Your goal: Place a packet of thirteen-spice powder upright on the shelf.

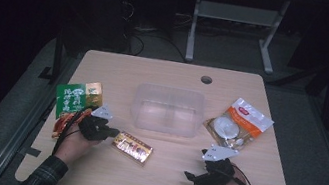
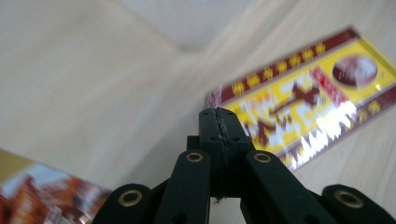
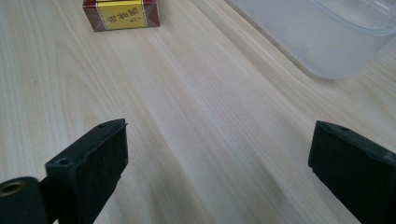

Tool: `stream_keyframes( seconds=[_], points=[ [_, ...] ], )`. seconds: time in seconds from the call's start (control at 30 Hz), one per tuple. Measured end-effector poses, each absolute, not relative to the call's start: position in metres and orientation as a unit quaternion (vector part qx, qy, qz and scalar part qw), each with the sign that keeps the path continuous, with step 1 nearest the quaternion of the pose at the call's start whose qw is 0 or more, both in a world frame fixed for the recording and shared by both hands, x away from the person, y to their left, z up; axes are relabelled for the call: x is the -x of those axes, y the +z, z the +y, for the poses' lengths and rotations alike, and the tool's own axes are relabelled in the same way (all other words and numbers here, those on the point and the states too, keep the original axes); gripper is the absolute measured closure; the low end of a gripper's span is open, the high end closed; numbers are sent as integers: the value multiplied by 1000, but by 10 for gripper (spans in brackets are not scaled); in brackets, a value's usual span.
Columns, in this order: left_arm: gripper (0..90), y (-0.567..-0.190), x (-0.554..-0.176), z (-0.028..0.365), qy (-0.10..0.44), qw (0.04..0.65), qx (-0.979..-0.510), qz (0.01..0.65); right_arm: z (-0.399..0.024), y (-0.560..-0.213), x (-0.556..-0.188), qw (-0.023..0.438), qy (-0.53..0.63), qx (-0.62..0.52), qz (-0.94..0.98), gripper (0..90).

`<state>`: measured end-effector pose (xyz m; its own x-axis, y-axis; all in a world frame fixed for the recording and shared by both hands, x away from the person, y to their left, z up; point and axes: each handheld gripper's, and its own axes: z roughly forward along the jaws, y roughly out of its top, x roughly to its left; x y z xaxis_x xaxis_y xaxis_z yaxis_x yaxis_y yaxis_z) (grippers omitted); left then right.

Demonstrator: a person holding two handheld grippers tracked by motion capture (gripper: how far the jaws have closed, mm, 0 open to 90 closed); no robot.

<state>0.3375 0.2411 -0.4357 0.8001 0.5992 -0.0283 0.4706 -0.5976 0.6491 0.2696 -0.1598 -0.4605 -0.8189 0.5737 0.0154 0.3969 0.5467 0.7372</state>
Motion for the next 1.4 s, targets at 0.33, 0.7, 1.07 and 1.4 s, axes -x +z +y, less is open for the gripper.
stream_keyframes(
  seconds=[0.33, 0.7, 1.07, 1.4],
  points=[
    [897, -439, -351, 220, 121, 336, -893, 274, -159, -461, -270, 113, 384, -278, 873, 45],
    [897, -446, -357, 212, 112, 321, -901, 270, -160, -461, -270, 112, 385, -280, 872, 45],
    [897, -444, -342, 227, 94, 312, -906, 271, -160, -461, -270, 113, 385, -280, 872, 45],
    [897, -443, -316, 240, 73, 313, -909, 266, -159, -461, -270, 113, 385, -280, 872, 45]
  ],
)
